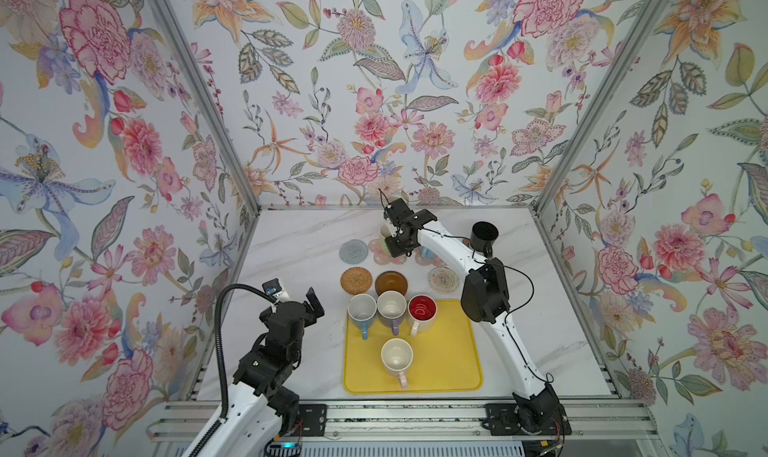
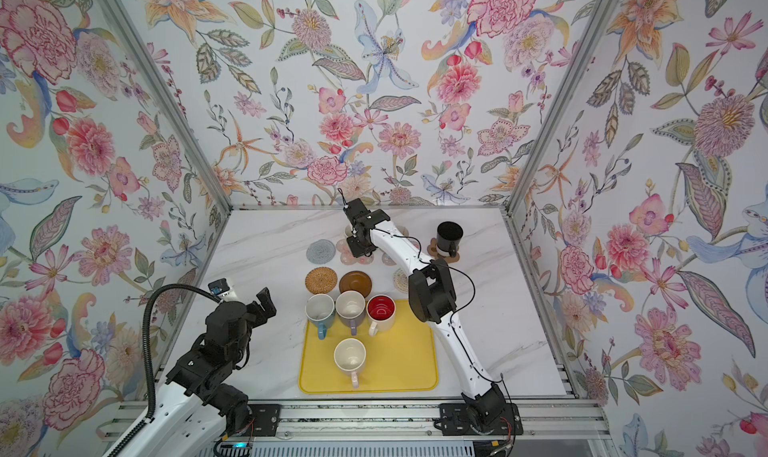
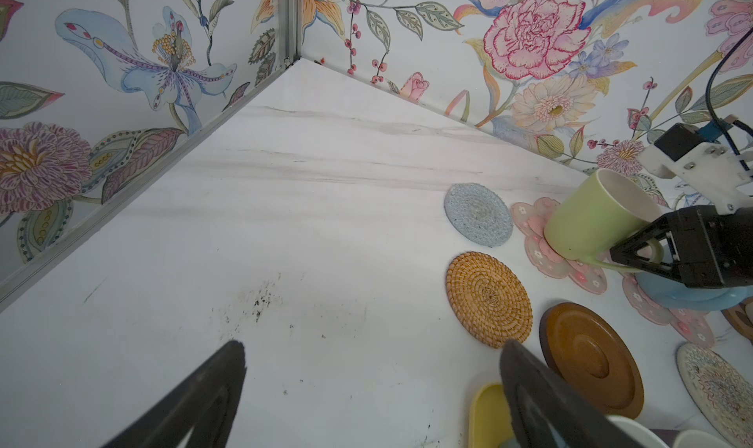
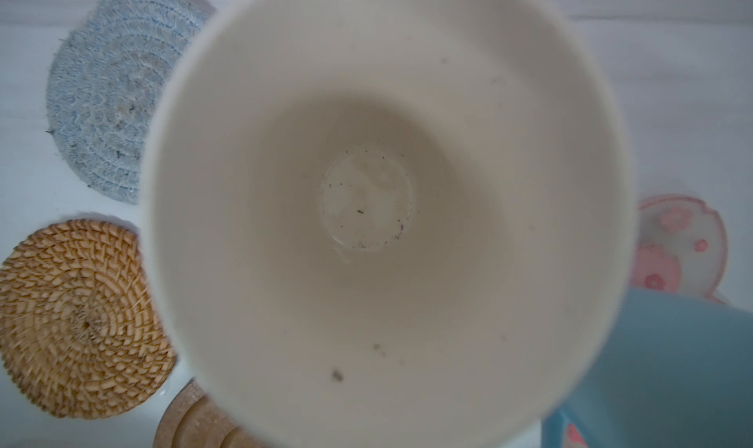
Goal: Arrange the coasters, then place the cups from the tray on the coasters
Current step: 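Lower the green-handled mug onto the pink flower coaster with the right gripper, then open the right gripper and draw it back from the green mug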
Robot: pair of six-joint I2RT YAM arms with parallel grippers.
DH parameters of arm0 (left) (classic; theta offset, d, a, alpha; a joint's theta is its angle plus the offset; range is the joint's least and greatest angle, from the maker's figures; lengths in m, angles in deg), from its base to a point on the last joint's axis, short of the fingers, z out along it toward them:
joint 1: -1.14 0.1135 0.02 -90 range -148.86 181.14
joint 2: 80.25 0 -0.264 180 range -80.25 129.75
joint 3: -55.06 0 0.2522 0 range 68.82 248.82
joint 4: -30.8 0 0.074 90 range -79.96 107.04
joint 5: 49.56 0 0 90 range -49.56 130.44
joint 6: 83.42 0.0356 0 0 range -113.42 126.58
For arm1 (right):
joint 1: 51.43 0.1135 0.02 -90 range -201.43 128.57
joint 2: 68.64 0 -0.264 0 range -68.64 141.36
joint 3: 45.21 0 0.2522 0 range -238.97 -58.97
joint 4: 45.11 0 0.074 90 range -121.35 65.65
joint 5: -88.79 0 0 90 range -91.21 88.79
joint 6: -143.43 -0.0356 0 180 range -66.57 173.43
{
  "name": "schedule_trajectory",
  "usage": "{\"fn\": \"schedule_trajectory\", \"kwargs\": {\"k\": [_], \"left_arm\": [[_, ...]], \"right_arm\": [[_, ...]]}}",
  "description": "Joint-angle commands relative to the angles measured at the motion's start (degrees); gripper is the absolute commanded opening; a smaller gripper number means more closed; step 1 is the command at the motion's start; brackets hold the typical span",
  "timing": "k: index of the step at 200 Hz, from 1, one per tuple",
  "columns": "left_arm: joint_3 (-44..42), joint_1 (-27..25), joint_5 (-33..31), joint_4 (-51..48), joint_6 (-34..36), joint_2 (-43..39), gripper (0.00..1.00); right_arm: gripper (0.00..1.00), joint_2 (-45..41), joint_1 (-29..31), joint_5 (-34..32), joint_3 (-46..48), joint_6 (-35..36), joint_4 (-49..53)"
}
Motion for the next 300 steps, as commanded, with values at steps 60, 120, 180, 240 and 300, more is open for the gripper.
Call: {"fn": "schedule_trajectory", "kwargs": {"k": [60, 120, 180, 240, 300], "left_arm": [[1.1, 0.7, 0.6, -0.8, -0.1, -0.4, 0.99], [1.0, 0.8, 0.6, -1.1, -0.2, -0.6, 0.99], [0.8, 0.8, 1.3, -0.3, -0.6, -0.5, 0.99], [0.7, 0.8, 2.6, 1.7, -1.3, 1.4, 0.99], [1.2, 0.9, 3.8, 4.1, -1.4, 3.7, 0.99]], "right_arm": [[0.42, -2.7, 0.0, 0.2, -1.3, 0.0, -2.0], [0.65, -9.4, 0.0, -0.4, -0.8, -0.5, -2.0], [0.79, -22.7, 1.0, -4.1, 7.8, 0.6, -4.9], [0.99, -50.4, 3.0, -5.3, 47.5, -0.6, -29.2], [0.99, -75.2, 2.3, -11.2, 80.5, -7.1, -47.9]]}}
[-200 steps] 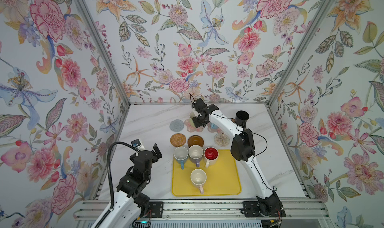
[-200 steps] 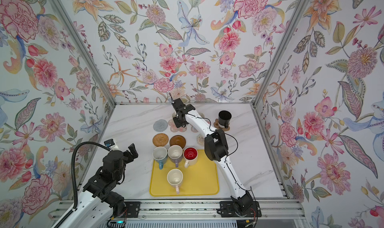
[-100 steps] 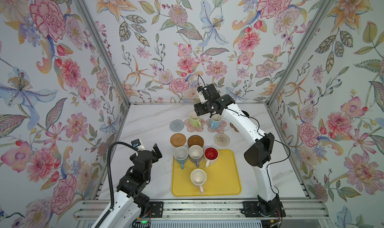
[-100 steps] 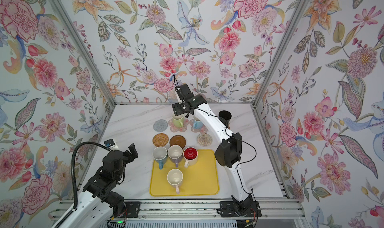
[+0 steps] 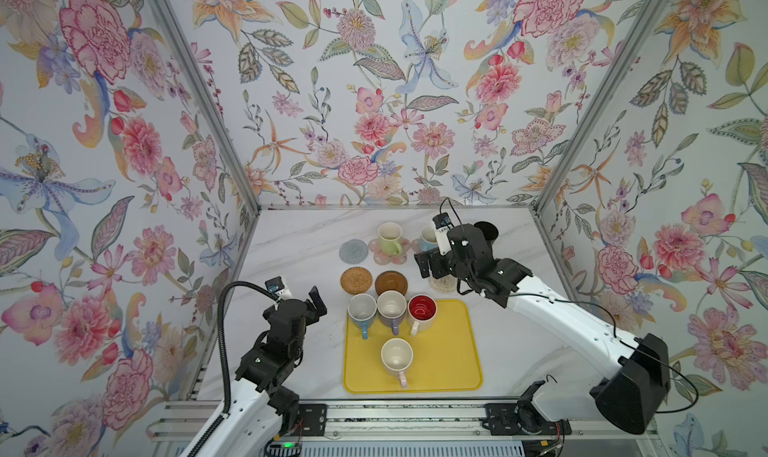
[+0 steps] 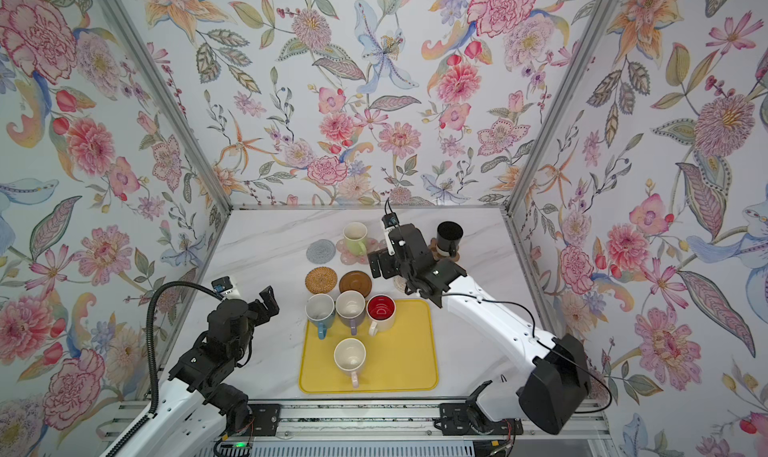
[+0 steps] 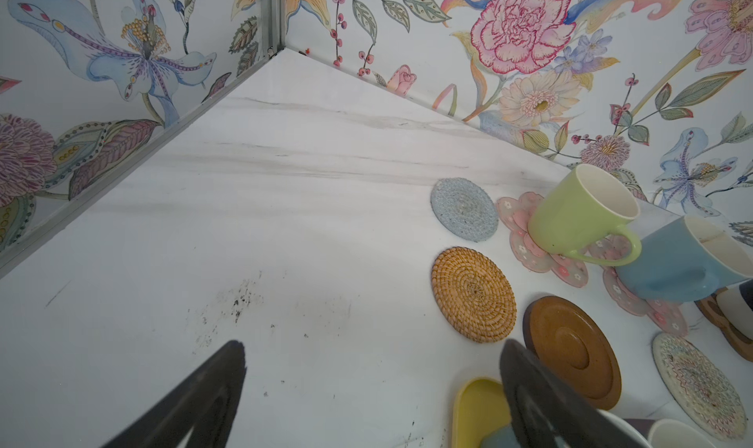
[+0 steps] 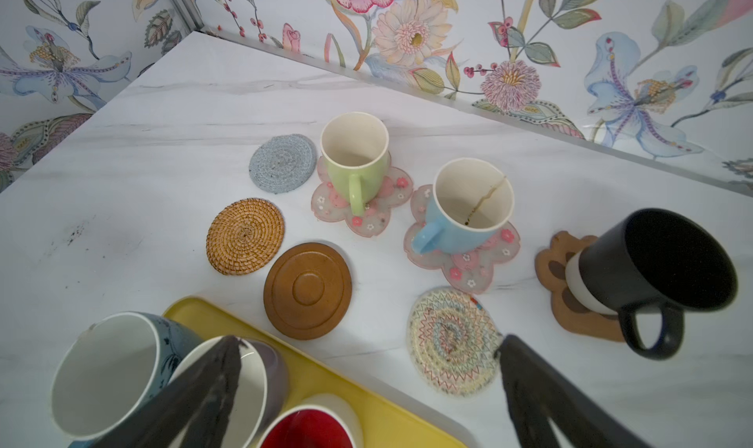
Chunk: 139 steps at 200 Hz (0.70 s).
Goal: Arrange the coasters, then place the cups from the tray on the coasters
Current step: 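Open the right gripper and draw it back from the green mug, then reach the left gripper over the tray into the teal floral mug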
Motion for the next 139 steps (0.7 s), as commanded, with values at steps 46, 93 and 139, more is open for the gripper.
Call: {"fn": "schedule_trajectory", "kwargs": {"k": [46, 93, 139], "left_arm": [[2.1, 0.7, 4.8, 0.8, -2.1, 2.7, 0.99], [4.0, 0.7, 13.6, -4.5, -4.6, 1.3, 0.92], [4.8, -0.1, 23.2, -9.6, -7.8, 0.6, 0.87]], "right_arm": [[0.99, -5.3, -1.9, -3.6, 7.0, -5.6, -8.5], [0.99, -3.2, -2.3, -3.3, 6.6, -6.1, -7.6], [0.99, -3.4, -2.7, -3.1, 7.4, -6.4, -7.6]]}}
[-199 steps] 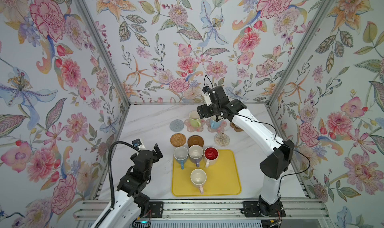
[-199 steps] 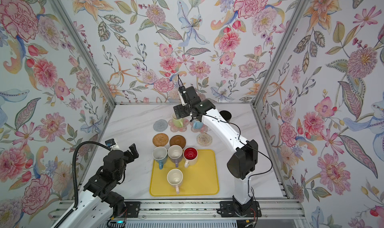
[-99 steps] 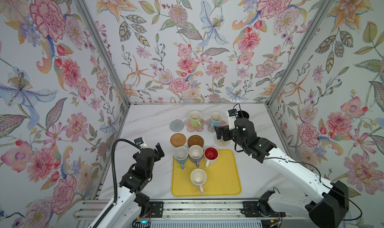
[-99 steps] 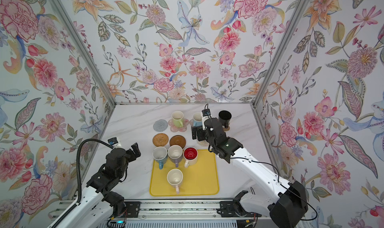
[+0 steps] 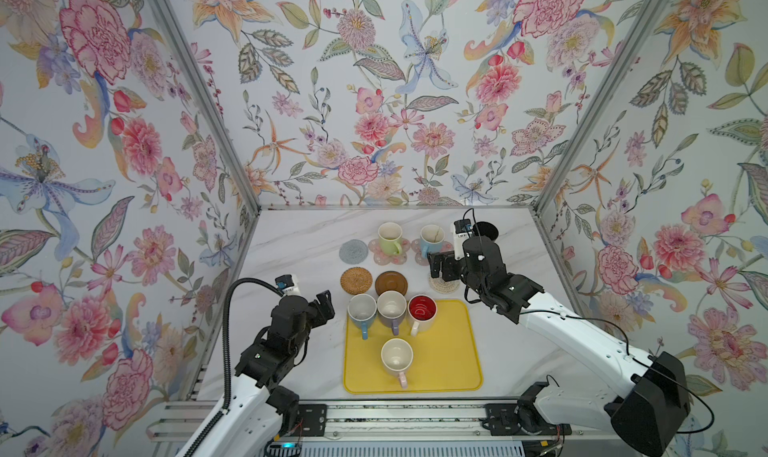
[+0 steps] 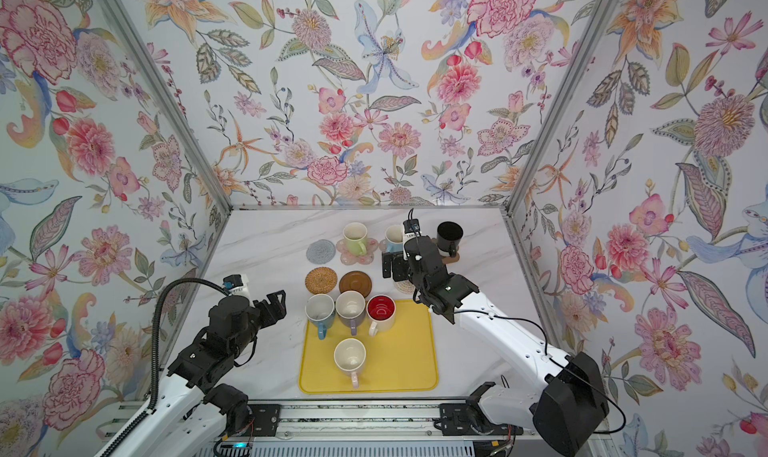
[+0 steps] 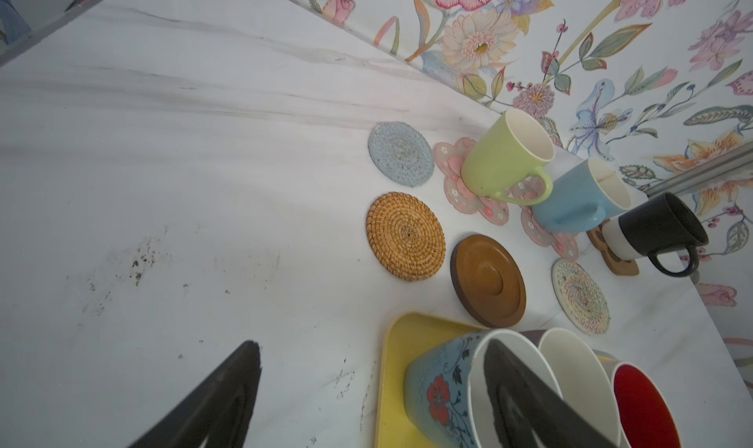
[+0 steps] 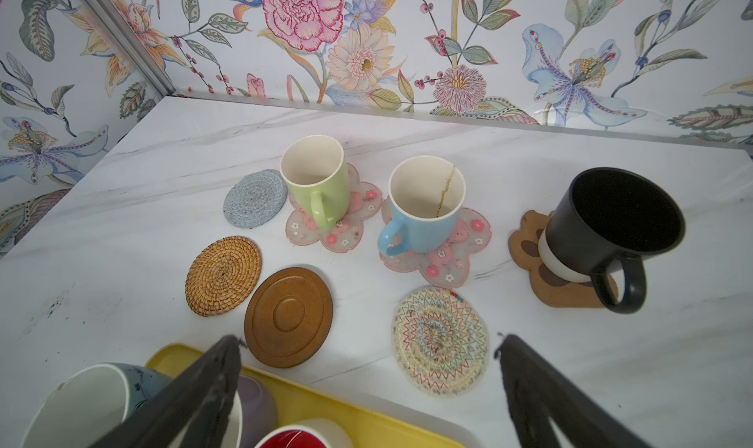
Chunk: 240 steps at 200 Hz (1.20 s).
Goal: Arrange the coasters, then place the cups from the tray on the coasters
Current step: 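Reach the left gripper over the tray into the teal floral mug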
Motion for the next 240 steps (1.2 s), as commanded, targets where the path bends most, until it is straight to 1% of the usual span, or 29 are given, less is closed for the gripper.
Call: {"fn": "schedule_trajectory", "kwargs": {"k": [1, 12, 23, 46, 86, 118, 145, 169, 180, 198, 240], "left_arm": [[2.0, -0.2, 7.6, -4.4, -2.8, -1.0, 0.87], [2.1, -1.0, 9.0, -4.7, -3.6, -1.3, 0.85], [2.6, -2.3, 9.0, -5.5, -4.0, -1.2, 0.85], [4.2, -6.9, 6.2, -7.1, -4.4, 0.1, 0.84], [7.1, -17.7, 0.4, -9.3, -7.4, 5.4, 0.83], [9.1, -22.9, -1.8, -14.9, -9.3, 7.5, 0.82], [9.9, -25.7, -0.5, -16.7, -9.5, 9.0, 0.8], [11.5, -27.3, -0.9, -18.5, -9.0, 12.8, 0.79], [12.3, -27.8, -1.3, -18.9, -8.8, 14.6, 0.78], [13.2, -28.3, -1.1, -18.4, -8.2, 16.8, 0.72], [15.4, -29.3, -0.6, -18.5, -7.2, 20.7, 0.69]], "right_arm": [[0.99, -0.5, -0.7, -0.6, 1.1, -1.0, -0.5], [0.99, -0.3, -0.8, -0.6, 1.4, -1.1, -0.5], [0.99, -0.2, -1.0, -0.4, 1.5, -1.3, -0.5], [0.99, 0.2, -1.0, 0.0, 1.5, -1.8, -0.6], [0.99, 0.0, -1.2, 0.0, 1.5, -1.9, -0.1], [0.99, -1.1, -1.3, -0.1, 2.7, -1.9, 0.0], [0.99, -1.4, -1.4, -0.1, 3.4, -2.0, 0.0], [0.99, -1.4, -1.4, -0.1, 3.4, -2.2, 0.0], [0.99, -1.5, -1.5, 0.0, 3.4, -2.4, -0.1], [0.99, -1.7, -1.5, -0.1, 3.5, -2.4, 0.2], [0.99, -3.1, -1.5, -0.6, 5.0, -2.7, 0.2]]}}
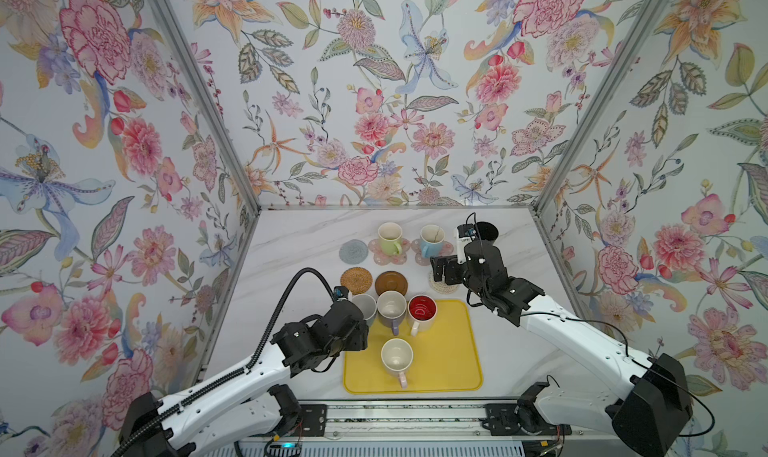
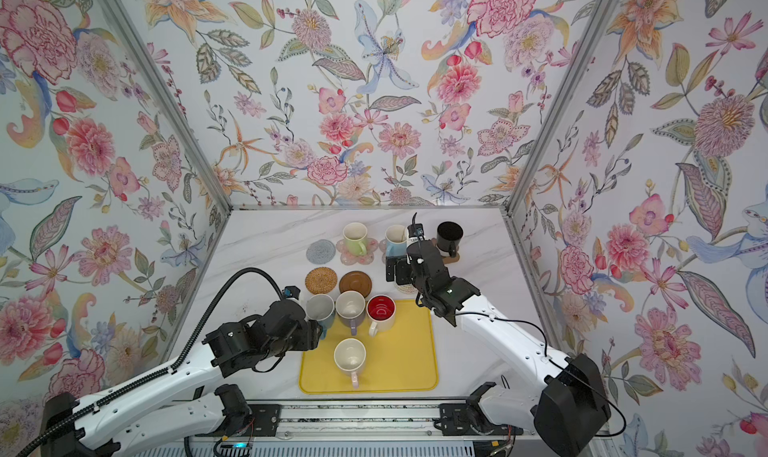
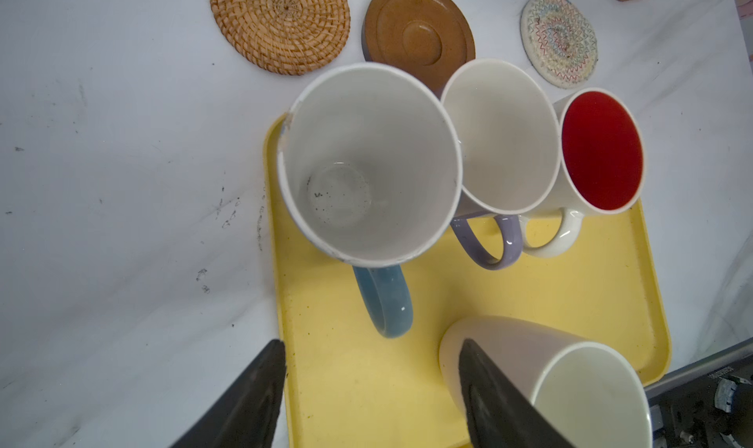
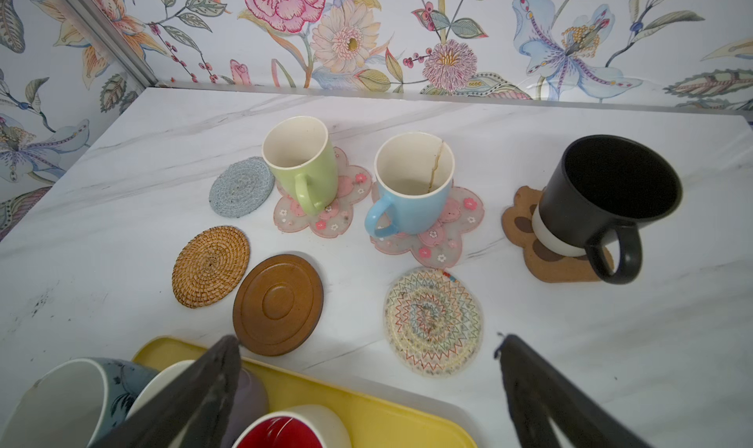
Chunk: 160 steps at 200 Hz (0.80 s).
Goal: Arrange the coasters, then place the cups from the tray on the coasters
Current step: 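Reach the left gripper over the tray into the teal floral mug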
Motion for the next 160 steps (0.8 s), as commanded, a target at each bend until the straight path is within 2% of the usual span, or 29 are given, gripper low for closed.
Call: {"fn": "schedule_trajectory", "kwargs": {"k": [1, 63, 160], "left_arm": [[2.5, -1.1, -0.8, -1.5, 1.5, 1.5, 0.69], [4.0, -1.6, -0.5, -2.4, 1.9, 7.0, 0.62], [8.0, -1.8, -2.4, -2.9, 3.1, 14.1, 0.57]], "right_arm": [[0.99, -1.8, -0.4, -0.8, 1.7, -1.0, 0.2], [0.99, -2.0, -0.6, -1.0, 2.6, -1.1, 0.3], [0.99, -2.9, -0.8, -1.1, 4.1, -1.3, 0.3]]}}
